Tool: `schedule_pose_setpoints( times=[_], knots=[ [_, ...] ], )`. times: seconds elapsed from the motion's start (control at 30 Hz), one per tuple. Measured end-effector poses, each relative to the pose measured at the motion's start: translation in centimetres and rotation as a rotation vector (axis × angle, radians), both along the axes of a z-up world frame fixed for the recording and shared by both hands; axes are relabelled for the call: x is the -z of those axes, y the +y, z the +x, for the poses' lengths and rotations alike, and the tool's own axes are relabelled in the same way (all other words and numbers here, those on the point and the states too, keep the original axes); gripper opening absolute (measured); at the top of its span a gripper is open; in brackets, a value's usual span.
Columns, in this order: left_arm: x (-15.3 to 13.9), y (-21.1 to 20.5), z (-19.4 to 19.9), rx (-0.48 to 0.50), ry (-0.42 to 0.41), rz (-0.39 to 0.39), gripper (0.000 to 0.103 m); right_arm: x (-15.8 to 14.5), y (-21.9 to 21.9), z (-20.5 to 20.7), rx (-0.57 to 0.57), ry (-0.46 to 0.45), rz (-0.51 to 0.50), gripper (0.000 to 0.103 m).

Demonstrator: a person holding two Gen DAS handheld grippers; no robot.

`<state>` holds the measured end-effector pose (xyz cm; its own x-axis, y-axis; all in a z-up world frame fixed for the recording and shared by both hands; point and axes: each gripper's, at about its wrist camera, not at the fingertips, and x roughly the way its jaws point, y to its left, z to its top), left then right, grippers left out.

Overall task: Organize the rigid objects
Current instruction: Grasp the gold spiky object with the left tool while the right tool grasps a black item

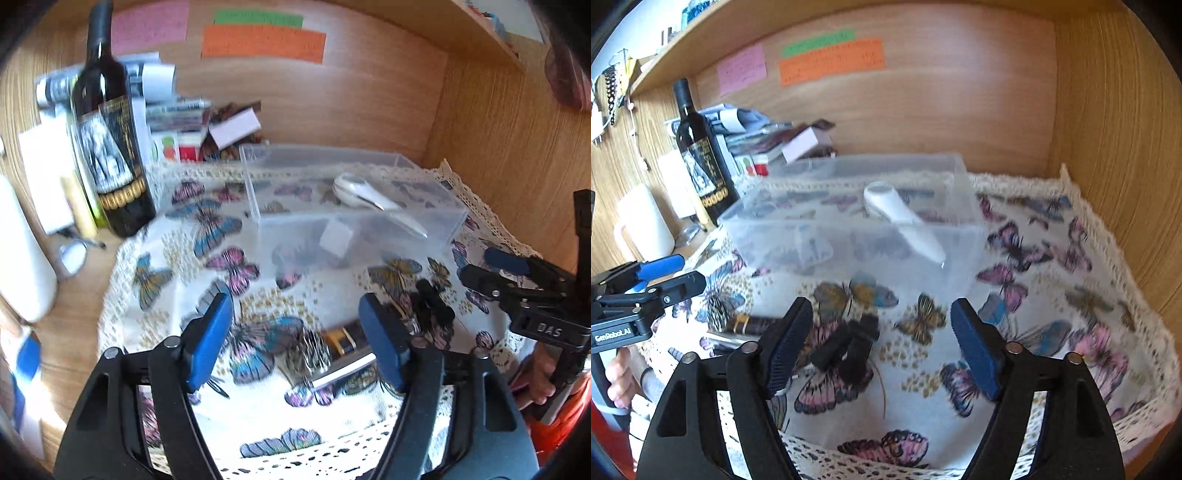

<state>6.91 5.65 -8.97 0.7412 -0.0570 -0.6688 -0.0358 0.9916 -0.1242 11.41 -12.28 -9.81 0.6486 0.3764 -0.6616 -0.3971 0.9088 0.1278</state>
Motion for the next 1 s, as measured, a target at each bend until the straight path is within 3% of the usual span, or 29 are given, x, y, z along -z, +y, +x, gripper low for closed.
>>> schedule_pose_setpoints(
  times=[0.2,0.33,0.47,0.6,1.0],
  knots=[
    [2.1,0.1,0.5,0.009,0.075,-0.049,0.050,1.8,0.9,0.5,-0.016,0.062,-0.010,0.058],
    [3.3,0.2,1.0,0.005,0.111,-0.063,0.048,2.8,1.4,1.0,-0.021,0.095,-0.013,0.056],
    [4.0,0.1,1.0,0.020,0.136,-0.088,0.033,3.5,1.8,1.6,-0.032,0.134,-0.013,0.040],
    [3.9,0.1,0.7,0.023,0.125,-0.089,0.032,3.5,1.7,1.7,-0.040,0.148,0.011,0.022],
    [1.0,0.4,0.5,-0.001,0.029,-0.057,0.032,0.5,0.8,1.0,-0.009,0.037,0.021,0.022]
  ],
)
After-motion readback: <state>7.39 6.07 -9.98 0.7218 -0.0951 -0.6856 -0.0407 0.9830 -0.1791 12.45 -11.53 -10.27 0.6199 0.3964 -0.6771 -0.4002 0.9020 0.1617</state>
